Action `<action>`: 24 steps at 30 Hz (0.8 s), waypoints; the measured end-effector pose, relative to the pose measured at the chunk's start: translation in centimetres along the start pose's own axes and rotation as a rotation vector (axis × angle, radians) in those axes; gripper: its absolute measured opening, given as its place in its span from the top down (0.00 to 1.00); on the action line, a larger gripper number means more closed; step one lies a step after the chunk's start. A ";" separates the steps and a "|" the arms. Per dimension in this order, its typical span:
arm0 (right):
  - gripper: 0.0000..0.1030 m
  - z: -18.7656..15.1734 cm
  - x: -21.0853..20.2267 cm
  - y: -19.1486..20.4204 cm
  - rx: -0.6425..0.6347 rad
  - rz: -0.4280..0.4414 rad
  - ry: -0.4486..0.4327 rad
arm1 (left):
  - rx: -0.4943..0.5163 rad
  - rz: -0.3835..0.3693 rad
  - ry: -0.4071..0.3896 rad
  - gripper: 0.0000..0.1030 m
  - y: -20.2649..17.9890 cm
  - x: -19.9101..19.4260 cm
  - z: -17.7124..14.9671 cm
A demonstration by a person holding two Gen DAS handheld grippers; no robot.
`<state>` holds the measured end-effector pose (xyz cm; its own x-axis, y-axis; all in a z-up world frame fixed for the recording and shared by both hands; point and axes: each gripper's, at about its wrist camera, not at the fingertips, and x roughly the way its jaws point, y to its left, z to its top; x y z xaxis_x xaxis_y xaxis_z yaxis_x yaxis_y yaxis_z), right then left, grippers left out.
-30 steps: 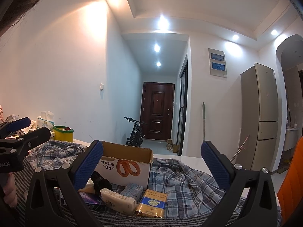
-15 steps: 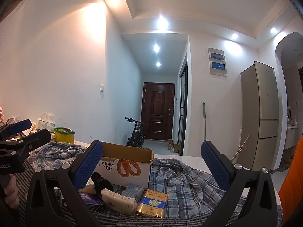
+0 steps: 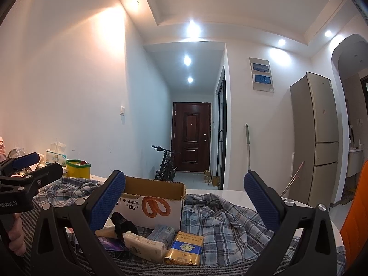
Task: Organize objects
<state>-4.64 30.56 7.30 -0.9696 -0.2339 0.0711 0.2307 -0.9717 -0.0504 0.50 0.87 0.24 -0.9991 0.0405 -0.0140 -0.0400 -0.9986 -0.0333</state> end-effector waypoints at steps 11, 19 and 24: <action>0.00 -0.3 0.0 -0.5 0.011 0.001 -0.002 | 0.000 0.000 -0.002 0.00 -0.1 0.0 0.0; 0.00 -0.5 0.1 -0.6 0.009 0.002 0.001 | 0.001 0.000 -0.005 0.00 -0.1 0.0 0.1; 0.00 -0.7 0.1 -0.7 0.011 0.003 0.004 | 0.002 0.000 -0.004 0.00 -0.1 0.1 0.1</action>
<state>-4.97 31.22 6.68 -0.9692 -0.2370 0.0669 0.2347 -0.9712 -0.0399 0.41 0.96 0.36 -0.9991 0.0401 -0.0096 -0.0398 -0.9987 -0.0312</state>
